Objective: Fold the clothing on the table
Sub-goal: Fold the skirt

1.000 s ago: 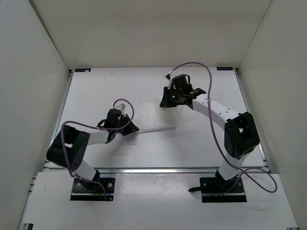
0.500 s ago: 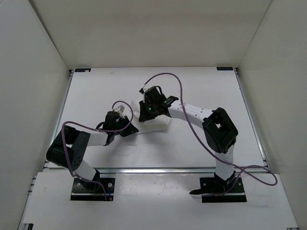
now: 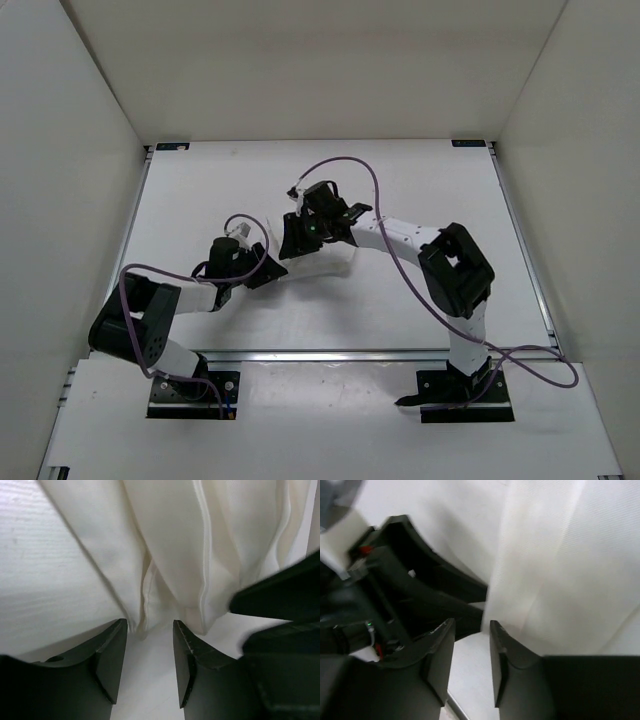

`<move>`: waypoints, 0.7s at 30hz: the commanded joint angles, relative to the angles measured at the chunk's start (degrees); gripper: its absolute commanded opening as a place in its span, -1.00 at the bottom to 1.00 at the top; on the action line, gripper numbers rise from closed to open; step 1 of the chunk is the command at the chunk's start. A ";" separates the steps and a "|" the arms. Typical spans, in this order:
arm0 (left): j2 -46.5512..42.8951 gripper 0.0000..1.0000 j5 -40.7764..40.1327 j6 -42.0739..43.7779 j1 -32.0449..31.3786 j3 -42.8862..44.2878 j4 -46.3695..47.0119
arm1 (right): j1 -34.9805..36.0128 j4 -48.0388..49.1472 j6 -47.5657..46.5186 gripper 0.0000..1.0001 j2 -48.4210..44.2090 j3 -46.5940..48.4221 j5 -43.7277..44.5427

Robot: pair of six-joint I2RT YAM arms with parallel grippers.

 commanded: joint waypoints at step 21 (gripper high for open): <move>-36.38 0.31 -1.00 -3.53 11.03 -5.24 -20.87 | -6.27 37.37 23.71 -0.68 -1.64 -27.71 -6.13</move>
